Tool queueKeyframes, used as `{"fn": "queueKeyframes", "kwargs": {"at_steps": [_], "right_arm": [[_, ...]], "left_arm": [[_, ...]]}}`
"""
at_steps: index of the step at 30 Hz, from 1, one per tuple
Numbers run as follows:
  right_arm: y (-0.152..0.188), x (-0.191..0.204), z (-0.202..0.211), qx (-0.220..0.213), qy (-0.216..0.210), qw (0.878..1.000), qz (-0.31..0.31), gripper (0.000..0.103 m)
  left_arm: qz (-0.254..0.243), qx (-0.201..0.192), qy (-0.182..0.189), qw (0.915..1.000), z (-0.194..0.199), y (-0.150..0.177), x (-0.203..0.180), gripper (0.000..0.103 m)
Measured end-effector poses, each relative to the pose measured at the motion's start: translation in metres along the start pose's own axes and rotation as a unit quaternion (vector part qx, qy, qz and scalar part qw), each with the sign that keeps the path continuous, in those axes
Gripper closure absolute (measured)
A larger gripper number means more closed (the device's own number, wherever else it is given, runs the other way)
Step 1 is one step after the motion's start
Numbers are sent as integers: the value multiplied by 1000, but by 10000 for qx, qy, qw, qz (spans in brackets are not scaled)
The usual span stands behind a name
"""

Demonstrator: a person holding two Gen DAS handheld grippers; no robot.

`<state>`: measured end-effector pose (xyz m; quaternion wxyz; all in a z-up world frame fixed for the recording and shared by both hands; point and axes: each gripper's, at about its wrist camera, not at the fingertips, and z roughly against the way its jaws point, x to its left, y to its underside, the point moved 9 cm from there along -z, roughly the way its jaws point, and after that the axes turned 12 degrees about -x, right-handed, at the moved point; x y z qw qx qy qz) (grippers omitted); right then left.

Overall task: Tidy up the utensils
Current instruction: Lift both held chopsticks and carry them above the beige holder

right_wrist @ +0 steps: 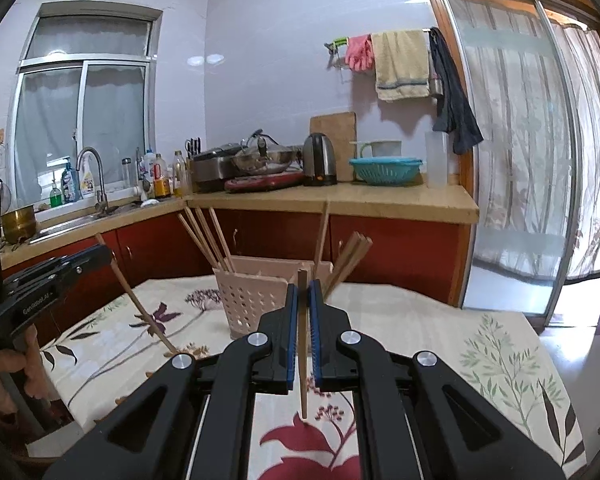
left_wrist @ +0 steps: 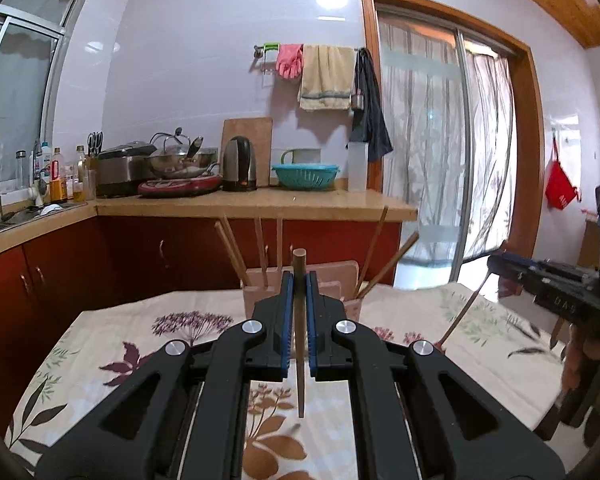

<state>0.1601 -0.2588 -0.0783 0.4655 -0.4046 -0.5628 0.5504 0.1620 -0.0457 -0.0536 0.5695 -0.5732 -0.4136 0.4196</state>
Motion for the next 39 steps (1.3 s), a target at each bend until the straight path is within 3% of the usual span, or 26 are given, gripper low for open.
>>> {"fn": "queueKeyframes", "kwargs": {"at_steps": [22,32,39], "right_arm": [[-101,20,-58,-1030,-399,9937,190,96],[-104,11,-94,-1040,-377,9937,159,96],[-90,10,-119,-856,-389,9954,193,96]], "left_arm": [[-275,-1304,195,9909,-67,-120,-10,96],[-462,-1456,162,9881,-114,-131,-6,96],[-528,-1284,47,9903,-140,-114,4,96]]}}
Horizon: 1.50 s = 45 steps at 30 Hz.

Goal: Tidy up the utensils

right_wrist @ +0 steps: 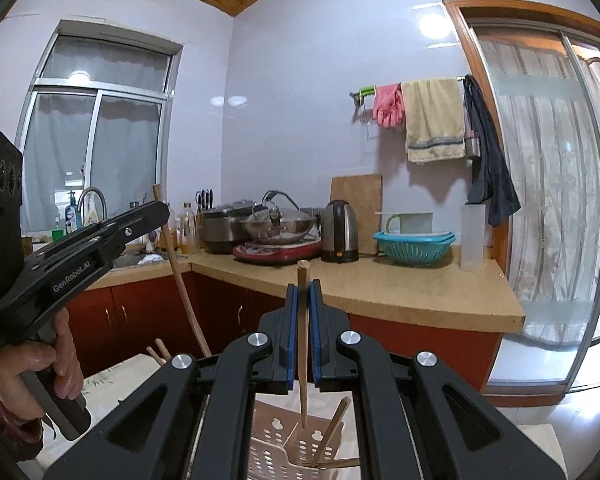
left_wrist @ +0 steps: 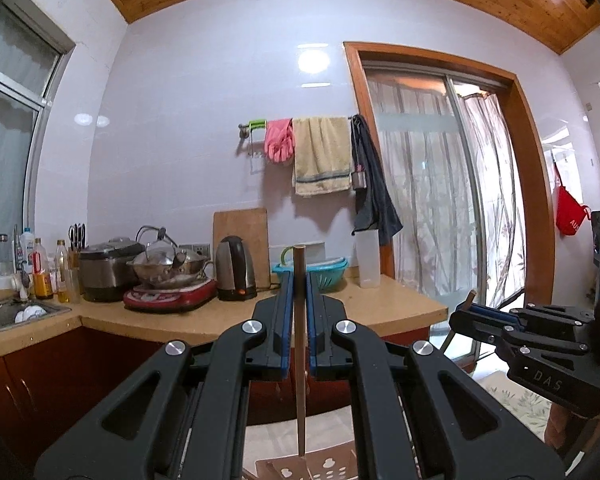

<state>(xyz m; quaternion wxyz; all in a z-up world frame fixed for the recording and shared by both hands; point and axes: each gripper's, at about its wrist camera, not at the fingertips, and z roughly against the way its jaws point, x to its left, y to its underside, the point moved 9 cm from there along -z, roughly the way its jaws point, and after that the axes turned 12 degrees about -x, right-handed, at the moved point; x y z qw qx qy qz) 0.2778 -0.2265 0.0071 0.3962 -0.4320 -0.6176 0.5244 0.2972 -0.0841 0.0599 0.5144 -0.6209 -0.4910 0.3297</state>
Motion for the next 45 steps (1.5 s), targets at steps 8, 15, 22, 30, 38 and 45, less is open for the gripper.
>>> {"fn": "queueKeyframes", "kwargs": {"at_steps": [8,15,22,30,38,45], "right_arm": [[34,-4,-16,395,27,9992,-43,96],[53,-7,-24,612,72,9981,-49,96],[61,-8,-29,729,118,9973,-40,96],[54,-12,-28,651,173,9976,-138,77],[44,-11,-18,534,280,9981,-132,57],[40,-14,-11,546,450,9974,-114,46]], "left_arm": [[86,357,-177,9992,-8,41,16,96],[152,645,-251,9975,-12,68,24,96],[354,917,-279,9948,-14,87,31,94],[218,852,-344,9955,-11,81,30,56],[152,748,-411,9962,-3,68,27,35],[38,780,-536,9955,4,66,25,25]]}}
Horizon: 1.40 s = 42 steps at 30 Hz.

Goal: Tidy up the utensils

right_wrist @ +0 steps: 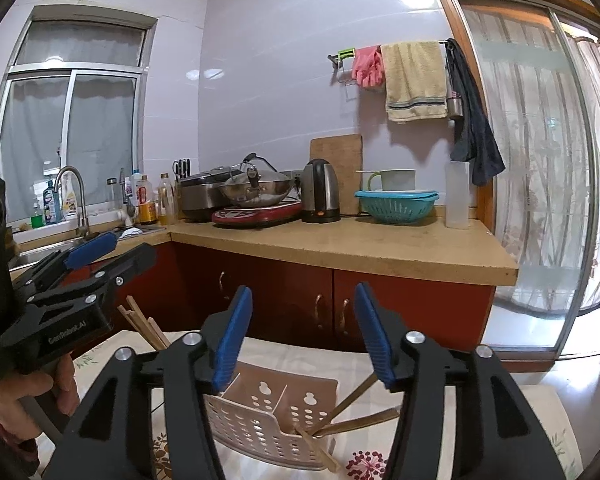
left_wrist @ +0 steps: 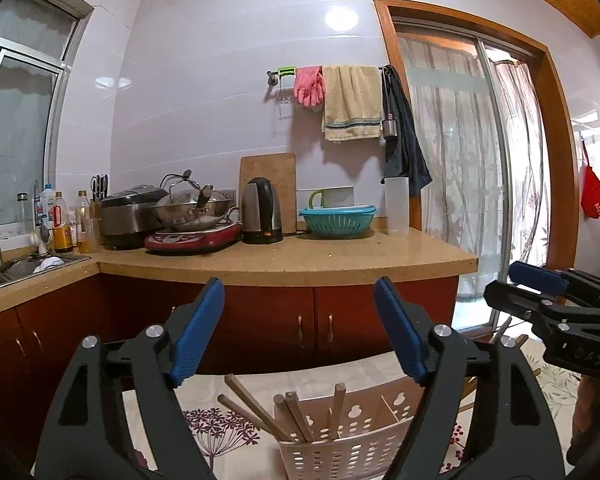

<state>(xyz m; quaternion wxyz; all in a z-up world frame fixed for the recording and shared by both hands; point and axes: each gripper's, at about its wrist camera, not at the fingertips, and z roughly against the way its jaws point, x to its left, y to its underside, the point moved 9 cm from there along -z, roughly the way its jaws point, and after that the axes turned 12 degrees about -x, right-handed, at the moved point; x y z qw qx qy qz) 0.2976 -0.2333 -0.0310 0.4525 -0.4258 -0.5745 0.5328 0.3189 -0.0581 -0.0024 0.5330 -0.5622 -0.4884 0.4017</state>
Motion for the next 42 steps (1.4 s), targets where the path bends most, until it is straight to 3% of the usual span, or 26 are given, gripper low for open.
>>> {"fn": "queueKeyframes", "kwargs": {"at_steps": [19,30,42], "right_arm": [[11,-3,4,193,323,9992,107,19],[24,-5,15,377,606,9974,106,17],[51,-2,53,808,799,9935,-86,16]], "left_arm": [[-66,190,-308,9993,11,10,10,7],[21,455,-445,9980,28,20,12,4],[43,924,-774,9927,84,49,17,4]]}}
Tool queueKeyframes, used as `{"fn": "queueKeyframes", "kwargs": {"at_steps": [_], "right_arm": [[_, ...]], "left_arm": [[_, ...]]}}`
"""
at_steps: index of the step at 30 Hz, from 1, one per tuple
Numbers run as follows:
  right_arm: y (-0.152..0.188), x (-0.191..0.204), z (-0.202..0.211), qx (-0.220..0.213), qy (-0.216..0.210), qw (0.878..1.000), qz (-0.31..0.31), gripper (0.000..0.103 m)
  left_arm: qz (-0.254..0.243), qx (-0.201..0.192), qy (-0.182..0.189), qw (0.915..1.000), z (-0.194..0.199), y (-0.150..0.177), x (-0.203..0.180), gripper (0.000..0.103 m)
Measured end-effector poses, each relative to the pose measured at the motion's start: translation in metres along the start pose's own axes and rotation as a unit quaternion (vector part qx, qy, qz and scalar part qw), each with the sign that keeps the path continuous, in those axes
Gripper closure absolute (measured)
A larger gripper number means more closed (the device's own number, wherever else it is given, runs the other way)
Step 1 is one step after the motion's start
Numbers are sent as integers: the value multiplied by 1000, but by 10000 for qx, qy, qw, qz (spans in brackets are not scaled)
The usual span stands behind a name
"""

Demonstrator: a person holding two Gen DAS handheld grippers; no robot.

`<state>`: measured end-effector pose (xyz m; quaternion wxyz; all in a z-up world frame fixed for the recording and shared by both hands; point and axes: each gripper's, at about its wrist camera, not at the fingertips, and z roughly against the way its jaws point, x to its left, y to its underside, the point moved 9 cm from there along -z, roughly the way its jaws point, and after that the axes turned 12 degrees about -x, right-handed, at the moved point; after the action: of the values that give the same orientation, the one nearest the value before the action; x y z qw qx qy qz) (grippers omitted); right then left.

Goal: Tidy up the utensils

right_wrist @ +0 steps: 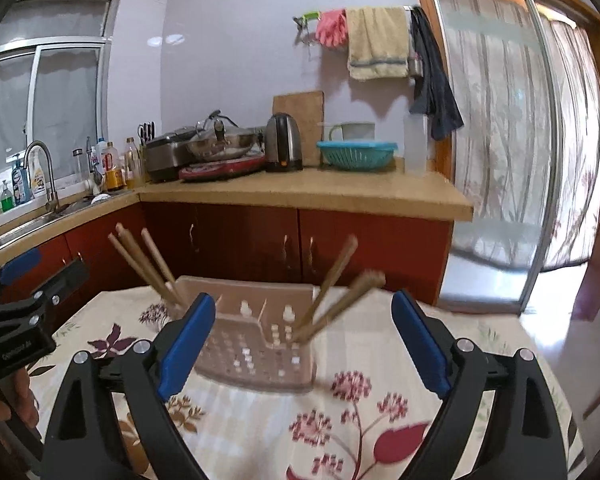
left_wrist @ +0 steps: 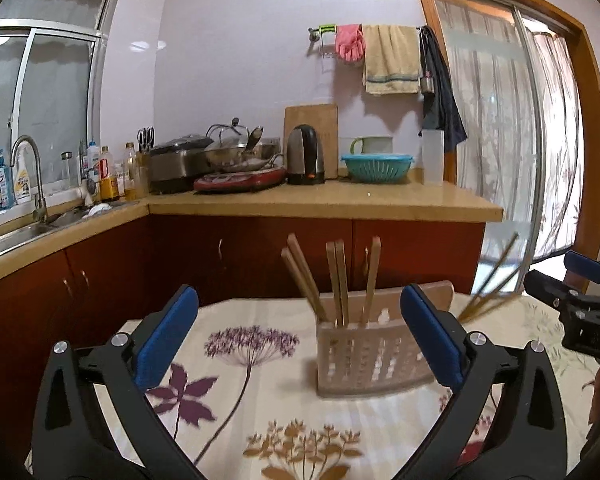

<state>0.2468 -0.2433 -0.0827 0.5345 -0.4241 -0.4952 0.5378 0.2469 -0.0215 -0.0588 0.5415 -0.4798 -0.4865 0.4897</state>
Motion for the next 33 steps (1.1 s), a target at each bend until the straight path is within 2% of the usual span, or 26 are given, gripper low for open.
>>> {"fn": "queueKeyframes", "kwargs": {"at_steps": [8,16,21,33], "right_arm": [[34,-5,30,350,147,9993,-54,15],[38,-9,65,345,305,9989,-16,15],[36,-12,89,318,370,9988,-11,15],[11,-6,143,-108,387,9992,75,15]], "left_arm": [[-27,310,-64,9995,32,24,0,4],[-24,369,24,9993,74,27,-6,4],[-23,257,42,9997,99,17,-8,4],[108,-140,11,9998,152,-9,-6,4]]}}
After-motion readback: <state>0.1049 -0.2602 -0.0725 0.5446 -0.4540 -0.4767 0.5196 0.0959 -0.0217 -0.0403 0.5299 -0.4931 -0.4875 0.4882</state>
